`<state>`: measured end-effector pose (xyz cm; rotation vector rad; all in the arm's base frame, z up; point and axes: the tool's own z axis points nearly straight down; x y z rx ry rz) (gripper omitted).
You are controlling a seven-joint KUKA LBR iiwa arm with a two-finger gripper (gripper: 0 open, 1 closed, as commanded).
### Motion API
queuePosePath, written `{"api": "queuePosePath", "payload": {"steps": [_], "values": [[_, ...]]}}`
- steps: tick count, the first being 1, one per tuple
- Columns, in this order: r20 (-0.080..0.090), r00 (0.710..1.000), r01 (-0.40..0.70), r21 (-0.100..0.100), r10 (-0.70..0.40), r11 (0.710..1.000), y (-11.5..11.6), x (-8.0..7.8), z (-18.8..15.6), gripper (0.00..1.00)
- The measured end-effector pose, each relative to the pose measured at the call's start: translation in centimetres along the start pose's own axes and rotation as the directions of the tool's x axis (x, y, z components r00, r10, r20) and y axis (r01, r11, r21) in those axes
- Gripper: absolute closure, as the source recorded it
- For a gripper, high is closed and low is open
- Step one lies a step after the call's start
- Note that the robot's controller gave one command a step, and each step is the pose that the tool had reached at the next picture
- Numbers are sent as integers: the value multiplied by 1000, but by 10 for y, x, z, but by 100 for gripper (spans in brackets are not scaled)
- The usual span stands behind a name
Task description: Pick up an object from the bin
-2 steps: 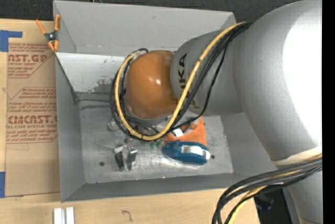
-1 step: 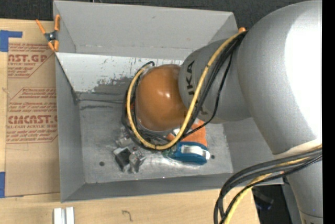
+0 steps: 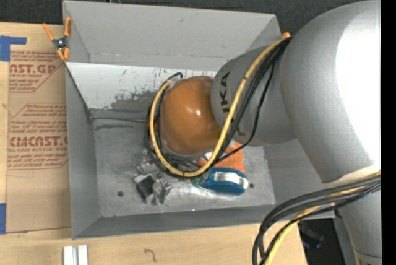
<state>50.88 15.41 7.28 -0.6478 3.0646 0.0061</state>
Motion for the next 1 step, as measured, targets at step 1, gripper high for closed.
{"api": "queuePosePath", "payload": {"steps": [1], "values": [[-6,986,166,0,-166,986,-24,35,-149,100]]}}
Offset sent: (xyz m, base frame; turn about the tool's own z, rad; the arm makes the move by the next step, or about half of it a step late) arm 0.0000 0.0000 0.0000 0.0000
